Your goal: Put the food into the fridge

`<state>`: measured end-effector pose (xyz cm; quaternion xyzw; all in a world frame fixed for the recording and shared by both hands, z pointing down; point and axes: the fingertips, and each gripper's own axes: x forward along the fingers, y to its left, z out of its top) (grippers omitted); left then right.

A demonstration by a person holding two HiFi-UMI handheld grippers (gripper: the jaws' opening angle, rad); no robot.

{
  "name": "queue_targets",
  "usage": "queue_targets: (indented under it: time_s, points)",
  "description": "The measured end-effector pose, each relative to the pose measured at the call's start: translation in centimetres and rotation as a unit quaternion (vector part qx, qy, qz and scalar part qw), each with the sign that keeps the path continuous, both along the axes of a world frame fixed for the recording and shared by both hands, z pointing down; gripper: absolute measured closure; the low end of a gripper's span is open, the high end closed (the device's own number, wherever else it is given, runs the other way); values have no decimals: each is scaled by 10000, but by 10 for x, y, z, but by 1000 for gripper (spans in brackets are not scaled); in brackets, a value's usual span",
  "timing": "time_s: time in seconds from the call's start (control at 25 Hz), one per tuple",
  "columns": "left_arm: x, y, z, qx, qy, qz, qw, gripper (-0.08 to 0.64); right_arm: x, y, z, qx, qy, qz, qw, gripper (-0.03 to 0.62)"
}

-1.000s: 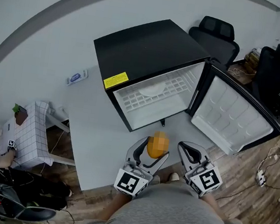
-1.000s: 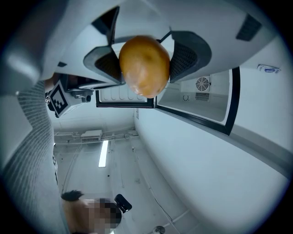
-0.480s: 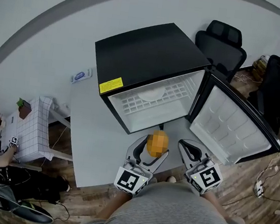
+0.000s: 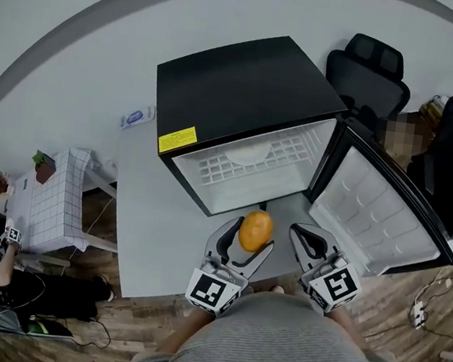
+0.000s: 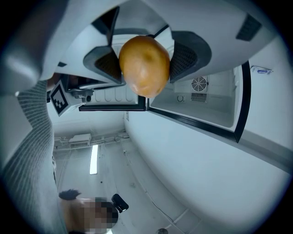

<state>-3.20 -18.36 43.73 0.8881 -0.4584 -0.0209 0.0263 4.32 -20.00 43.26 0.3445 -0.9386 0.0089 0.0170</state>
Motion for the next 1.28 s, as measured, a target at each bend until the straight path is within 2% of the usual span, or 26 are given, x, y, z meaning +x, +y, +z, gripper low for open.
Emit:
queue_targets:
  time_s: [0.28,0.6,1.28]
  points:
    - [-2,-10,6,-72,-87,-69,9999,219,3,-7,3,-16,-45,-25,10000,578]
    - [-10,-35,5,22,-182,-122,9998,219,8,-11,4,-40,-51,59,10000,578]
    - [-12,-107,1,297,-894,-178,9954,219,14,-18,10,-136,-117,48,9998,578]
